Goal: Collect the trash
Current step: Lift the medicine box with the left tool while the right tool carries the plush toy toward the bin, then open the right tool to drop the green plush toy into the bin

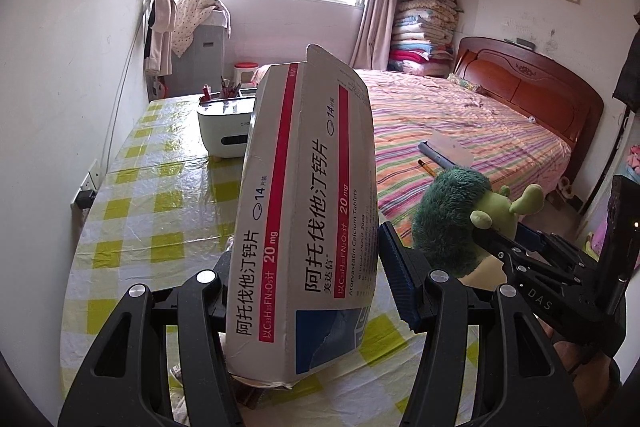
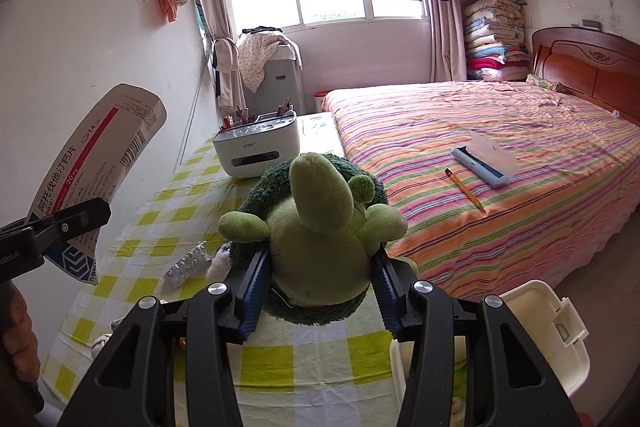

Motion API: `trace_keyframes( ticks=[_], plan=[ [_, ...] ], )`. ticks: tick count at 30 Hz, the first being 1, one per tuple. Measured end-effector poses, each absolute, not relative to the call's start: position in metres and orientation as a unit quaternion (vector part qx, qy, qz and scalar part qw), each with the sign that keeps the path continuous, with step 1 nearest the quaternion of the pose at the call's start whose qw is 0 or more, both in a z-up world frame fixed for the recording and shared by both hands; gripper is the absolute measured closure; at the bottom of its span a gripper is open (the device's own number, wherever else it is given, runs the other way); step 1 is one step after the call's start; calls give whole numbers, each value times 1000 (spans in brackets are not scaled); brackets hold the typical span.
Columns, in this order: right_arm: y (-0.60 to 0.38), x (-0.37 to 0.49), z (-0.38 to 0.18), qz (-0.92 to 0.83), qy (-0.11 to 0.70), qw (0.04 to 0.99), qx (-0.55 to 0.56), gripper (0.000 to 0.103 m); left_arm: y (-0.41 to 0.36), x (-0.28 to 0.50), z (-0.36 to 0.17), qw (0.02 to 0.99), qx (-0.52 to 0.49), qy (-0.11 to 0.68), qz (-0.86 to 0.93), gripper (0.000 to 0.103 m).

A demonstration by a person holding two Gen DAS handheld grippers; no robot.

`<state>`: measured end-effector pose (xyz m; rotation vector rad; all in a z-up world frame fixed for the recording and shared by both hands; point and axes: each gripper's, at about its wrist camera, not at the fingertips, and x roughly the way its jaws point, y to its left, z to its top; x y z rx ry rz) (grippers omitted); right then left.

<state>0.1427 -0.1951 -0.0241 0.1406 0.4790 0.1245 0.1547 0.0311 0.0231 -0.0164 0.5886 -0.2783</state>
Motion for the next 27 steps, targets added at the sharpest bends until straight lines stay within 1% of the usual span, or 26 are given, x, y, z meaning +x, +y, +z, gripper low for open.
trace_keyframes(
  ticks=[18,27],
  plan=[
    [-277,100,-45,-44,229,962,145,56,-85,134,13,929,47,288,-227,47],
    [-298,87,-48,-79,222,957,171,56,-120,131,0,919,67,294,-254,47]
  ],
)
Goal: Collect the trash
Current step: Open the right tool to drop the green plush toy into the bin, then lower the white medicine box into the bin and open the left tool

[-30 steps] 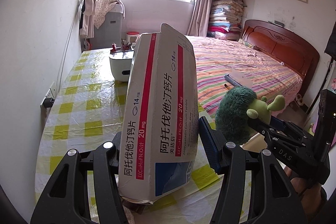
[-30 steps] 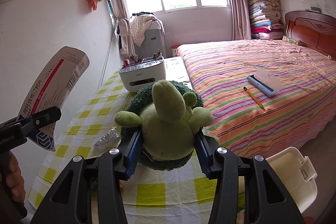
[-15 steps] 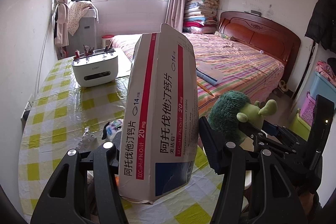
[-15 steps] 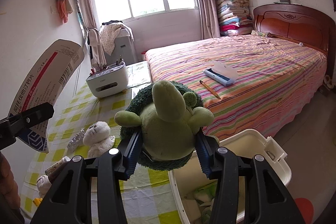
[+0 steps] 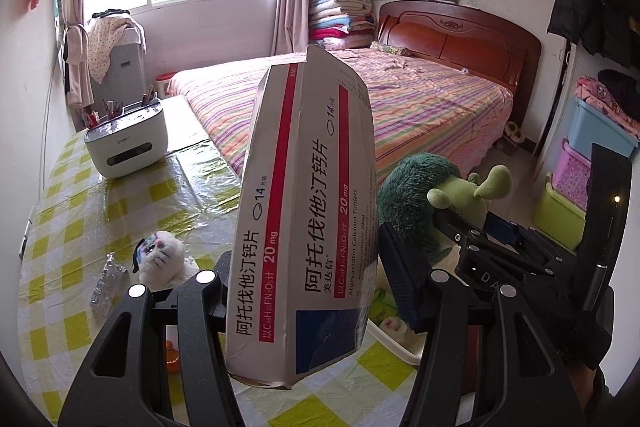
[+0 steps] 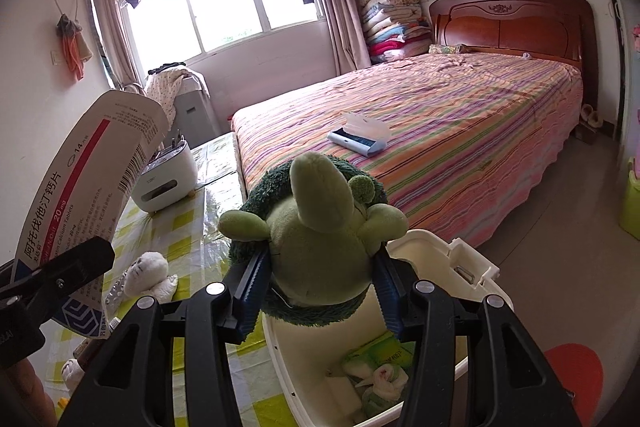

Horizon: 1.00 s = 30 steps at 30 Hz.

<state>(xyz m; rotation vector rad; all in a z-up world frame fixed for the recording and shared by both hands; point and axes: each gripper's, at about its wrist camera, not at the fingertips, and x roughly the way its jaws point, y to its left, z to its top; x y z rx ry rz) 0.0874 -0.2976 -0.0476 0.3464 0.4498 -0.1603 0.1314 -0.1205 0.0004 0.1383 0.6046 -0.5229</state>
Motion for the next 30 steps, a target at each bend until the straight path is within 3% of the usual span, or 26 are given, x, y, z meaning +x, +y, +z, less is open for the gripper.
trace_keyframes(
  ticks=[16,30],
  plan=[
    [-322,82,-53,-125,224,945,203,50,-143,138,-14,908,84,305,-274,47],
    [-343,55,-42,-168,141,943,250,47,-153,143,-28,895,92,325,-290,47]
  ],
)
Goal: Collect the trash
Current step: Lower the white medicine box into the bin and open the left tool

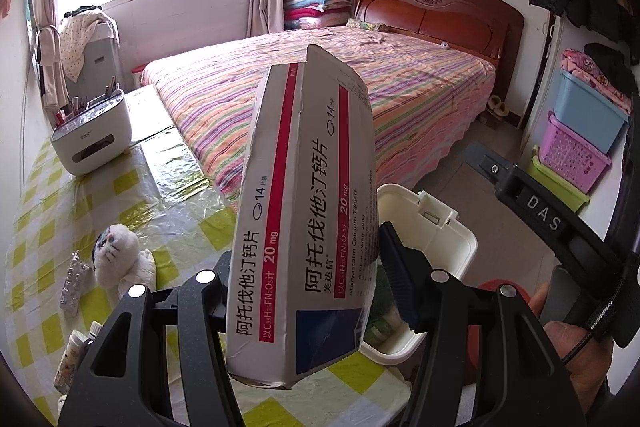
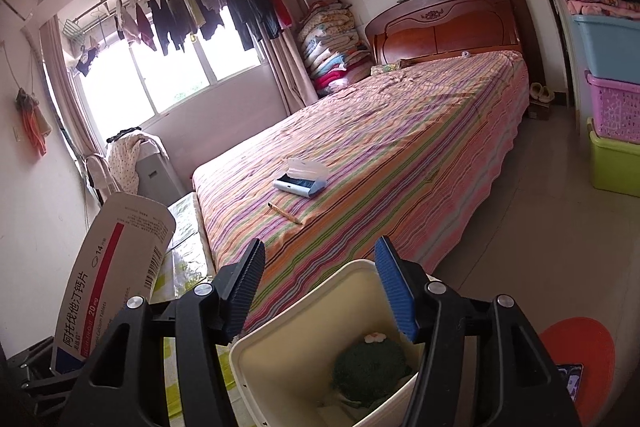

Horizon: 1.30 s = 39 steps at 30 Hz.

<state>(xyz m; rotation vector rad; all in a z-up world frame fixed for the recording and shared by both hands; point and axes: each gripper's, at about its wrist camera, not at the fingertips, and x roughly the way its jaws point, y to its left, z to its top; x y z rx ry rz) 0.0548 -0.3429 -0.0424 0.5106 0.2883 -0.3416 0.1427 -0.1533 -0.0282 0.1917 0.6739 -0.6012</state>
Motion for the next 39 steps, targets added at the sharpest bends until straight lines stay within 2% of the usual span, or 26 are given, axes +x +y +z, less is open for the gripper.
trace_keyframes(
  ticks=[7,19,21,22,23,29,32,39],
  plan=[
    [-348,42,-37,-181,101,942,263,47,-167,144,-35,882,94,339,-313,47],
    [-357,33,-35,-186,77,938,281,47,-190,146,-44,875,104,344,-323,44],
    [-357,33,-36,-186,77,939,280,47,-192,147,-46,874,109,346,-324,38],
    [-356,33,-35,-185,77,939,280,47,-193,147,-47,875,112,344,-321,29],
    [-356,33,-36,-184,77,939,280,47,-193,145,-46,877,114,341,-319,27],
    [-352,35,-35,-179,79,939,283,47,-193,145,-44,879,127,340,-309,26],
    [-350,37,-33,-174,80,941,281,47,-189,146,-40,882,120,341,-304,17],
    [-343,43,-33,-163,91,942,279,46,-178,146,-28,885,102,338,-303,17]
  ],
)
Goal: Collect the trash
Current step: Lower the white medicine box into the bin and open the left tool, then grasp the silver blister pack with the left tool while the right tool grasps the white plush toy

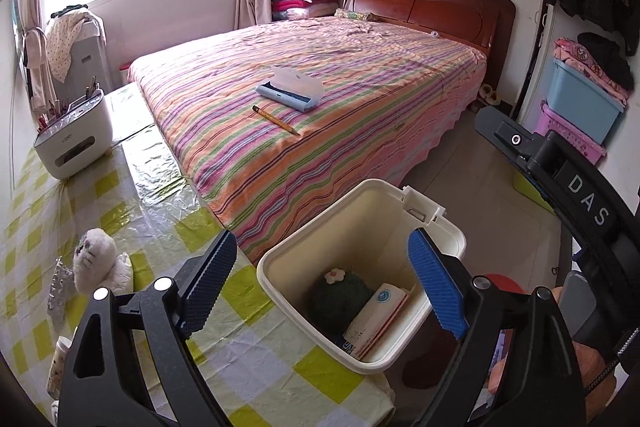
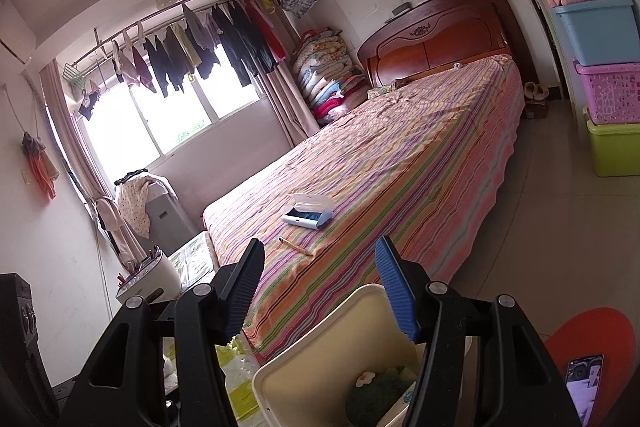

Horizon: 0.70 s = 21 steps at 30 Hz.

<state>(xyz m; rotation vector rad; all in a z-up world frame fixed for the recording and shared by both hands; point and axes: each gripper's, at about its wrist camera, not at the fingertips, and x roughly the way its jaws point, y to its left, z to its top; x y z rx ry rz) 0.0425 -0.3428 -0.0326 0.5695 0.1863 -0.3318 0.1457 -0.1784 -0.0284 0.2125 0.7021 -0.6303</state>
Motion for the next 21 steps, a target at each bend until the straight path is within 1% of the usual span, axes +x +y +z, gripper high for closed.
trace_keyframes(
  ticks=[3,11,21],
  plan=[
    [-340,46,-31,-155,96,943,278,41,-172,146,-23,887,99,336,-301,17],
    [-323,56,-28,-131,112,950,261,39,-135,159,-14,897,92,338,-268,16],
    [-292,82,-25,-85,148,958,228,37,-36,195,-3,915,60,346,-199,16]
  ],
)
